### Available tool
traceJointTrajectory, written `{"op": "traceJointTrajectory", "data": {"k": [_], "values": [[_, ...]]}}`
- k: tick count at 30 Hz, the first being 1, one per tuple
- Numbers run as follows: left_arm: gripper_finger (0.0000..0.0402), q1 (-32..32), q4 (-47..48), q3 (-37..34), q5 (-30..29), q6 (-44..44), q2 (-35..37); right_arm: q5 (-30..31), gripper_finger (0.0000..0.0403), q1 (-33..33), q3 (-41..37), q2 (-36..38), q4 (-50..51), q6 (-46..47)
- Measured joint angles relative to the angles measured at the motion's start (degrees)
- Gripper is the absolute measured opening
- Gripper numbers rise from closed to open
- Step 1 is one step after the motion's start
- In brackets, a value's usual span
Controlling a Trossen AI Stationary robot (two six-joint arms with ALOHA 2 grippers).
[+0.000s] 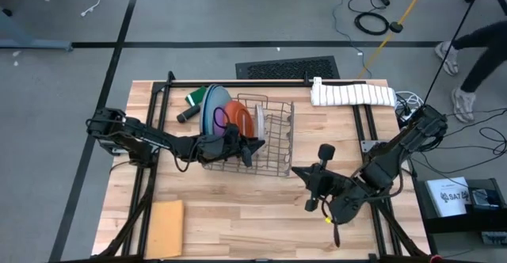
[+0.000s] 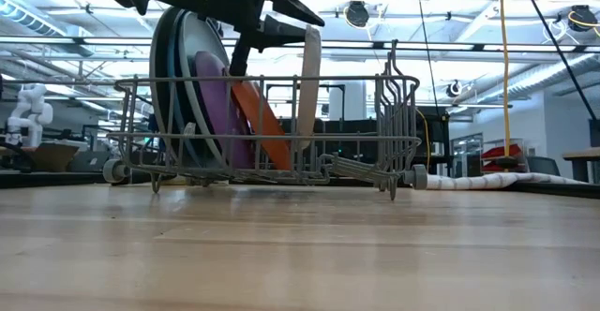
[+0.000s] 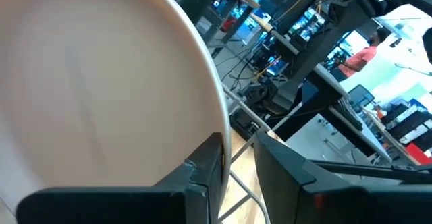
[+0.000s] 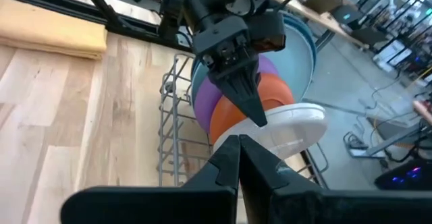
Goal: Sort dishes
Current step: Put the white plate into the green dish rack
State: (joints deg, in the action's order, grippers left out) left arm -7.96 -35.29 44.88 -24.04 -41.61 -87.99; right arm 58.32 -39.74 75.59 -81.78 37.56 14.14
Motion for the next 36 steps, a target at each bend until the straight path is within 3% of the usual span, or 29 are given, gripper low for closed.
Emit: {"op": "traceJointTrajectory", "data": {"k": [8, 17, 36], "values": [[0.0078, 0.0, 0.2, 0.1, 0.5, 1.1, 0.0, -3.3, 0.0, 3.0, 0.0, -1.0, 0.0, 0.6], [0.0008, 0.0, 0.2, 0.1, 2.8, 3.1, 0.0, -6.3, 0.0, 5.6, 0.0, -2.3, 0.2, 0.0], [0.0013, 0.8, 1.9, 0.2, 6.4, 3.1, 1.1, -7.7, 0.0, 5.7, 0.0, -2.3, 0.2, 0.1]]}}
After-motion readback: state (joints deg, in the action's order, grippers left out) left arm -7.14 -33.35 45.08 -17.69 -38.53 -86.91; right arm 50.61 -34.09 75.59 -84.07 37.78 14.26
